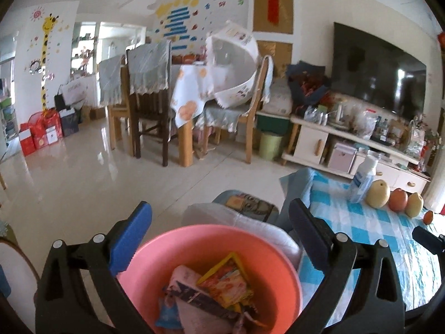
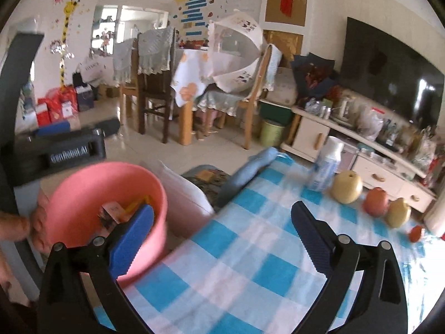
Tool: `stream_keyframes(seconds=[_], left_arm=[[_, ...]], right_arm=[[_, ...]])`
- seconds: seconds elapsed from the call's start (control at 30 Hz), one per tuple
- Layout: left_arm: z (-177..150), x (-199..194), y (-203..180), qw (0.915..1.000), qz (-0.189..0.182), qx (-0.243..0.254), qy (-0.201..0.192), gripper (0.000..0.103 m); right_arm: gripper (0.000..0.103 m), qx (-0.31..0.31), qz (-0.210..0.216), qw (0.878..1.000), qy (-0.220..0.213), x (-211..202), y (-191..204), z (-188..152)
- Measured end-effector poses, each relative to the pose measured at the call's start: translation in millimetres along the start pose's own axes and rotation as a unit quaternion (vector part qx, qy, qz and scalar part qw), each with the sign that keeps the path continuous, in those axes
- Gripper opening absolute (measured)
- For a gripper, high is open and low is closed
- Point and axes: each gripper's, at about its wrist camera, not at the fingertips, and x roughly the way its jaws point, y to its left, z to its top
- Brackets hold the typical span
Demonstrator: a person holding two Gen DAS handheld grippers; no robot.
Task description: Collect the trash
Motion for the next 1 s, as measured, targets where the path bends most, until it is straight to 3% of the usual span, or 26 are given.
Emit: stream_keyframes(seconds=[0.23, 0.67, 1.0], left_arm=[[-1, -13, -34, 0.9982, -0.042, 0.027, -0.033, 0.099], [-28, -23, -95, 0.9874, -0.156, 0.018, 0.015, 0.099], [-56, -71, -142, 0.9828, -0.166, 0.081, 0.008, 0.099]], right_arm=[[0.098, 0.032, -0.016, 0.999, 0.017, -15, -33, -24], [0.098, 0.079, -0.04, 0.996, 0.033, -62, -84, -65], [0.098, 0.122, -0.07, 0.99, 0.026, -103, -132, -89]])
